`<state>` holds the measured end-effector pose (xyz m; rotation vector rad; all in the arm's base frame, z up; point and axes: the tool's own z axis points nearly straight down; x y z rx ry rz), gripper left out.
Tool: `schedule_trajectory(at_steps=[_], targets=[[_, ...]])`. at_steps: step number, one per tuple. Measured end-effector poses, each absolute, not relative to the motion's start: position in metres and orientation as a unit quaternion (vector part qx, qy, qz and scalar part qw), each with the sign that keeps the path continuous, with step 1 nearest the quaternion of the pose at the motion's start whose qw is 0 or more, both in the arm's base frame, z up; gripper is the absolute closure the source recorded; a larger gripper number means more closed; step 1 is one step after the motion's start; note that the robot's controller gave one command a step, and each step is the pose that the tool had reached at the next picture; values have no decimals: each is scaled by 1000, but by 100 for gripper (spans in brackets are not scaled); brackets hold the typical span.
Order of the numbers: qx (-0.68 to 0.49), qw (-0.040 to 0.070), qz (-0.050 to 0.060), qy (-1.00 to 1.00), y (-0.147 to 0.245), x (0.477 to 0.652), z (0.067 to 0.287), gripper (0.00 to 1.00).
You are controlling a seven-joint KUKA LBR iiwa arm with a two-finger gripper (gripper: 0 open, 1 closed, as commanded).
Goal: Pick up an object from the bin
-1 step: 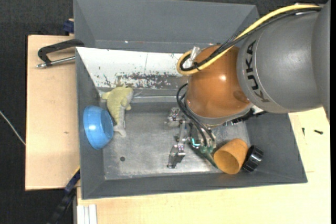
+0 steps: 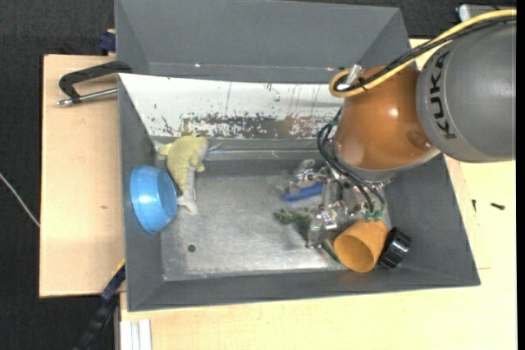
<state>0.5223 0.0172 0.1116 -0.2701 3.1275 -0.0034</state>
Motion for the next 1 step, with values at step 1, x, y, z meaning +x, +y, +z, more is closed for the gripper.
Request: schedule_trajectory(at_steps=[1], targets=[[-79, 7, 2, 997, -5, 548, 72, 0]])
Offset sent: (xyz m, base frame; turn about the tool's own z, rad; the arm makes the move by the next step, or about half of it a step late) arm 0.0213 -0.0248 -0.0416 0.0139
